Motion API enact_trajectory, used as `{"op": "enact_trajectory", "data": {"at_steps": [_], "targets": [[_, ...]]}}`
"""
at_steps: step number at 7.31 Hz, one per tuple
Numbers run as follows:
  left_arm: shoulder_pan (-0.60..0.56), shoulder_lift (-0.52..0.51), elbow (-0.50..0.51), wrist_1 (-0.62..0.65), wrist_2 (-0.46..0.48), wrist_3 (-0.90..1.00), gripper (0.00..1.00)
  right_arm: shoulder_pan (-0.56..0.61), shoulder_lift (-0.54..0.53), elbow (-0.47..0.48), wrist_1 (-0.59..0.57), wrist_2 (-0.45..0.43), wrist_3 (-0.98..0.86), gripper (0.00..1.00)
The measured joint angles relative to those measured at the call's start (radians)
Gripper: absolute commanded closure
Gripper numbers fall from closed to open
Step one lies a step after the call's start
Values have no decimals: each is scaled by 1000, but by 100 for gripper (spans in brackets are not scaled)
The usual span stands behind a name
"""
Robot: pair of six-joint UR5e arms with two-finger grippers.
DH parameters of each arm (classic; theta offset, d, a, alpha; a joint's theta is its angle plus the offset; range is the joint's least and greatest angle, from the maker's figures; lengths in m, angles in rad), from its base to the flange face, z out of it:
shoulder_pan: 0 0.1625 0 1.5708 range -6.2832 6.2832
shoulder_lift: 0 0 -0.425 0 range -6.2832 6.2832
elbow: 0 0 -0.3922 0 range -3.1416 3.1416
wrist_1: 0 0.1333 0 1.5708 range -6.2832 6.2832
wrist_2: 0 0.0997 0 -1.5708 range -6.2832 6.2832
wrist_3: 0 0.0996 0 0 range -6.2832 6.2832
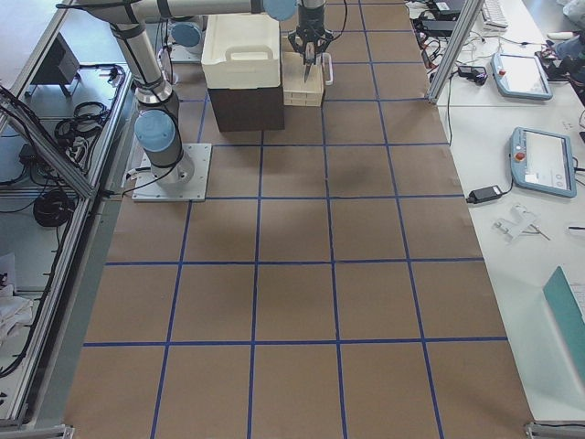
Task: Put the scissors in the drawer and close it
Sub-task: 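Lower the scissors into the drawer and open the right gripper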
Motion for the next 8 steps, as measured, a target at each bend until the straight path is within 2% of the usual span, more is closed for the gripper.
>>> {"op": "enact_trajectory", "data": {"at_steps": [4, 7, 8], "targets": [[0, 0, 0, 0, 0, 0, 0, 177, 182, -74, -67, 0, 110, 100], [0, 0, 0, 0, 0, 0, 0, 210, 248, -63, -112, 2, 125, 100], [0, 0, 0, 0, -1, 0, 0, 211, 255, -58, -114, 2, 125, 86]]}}
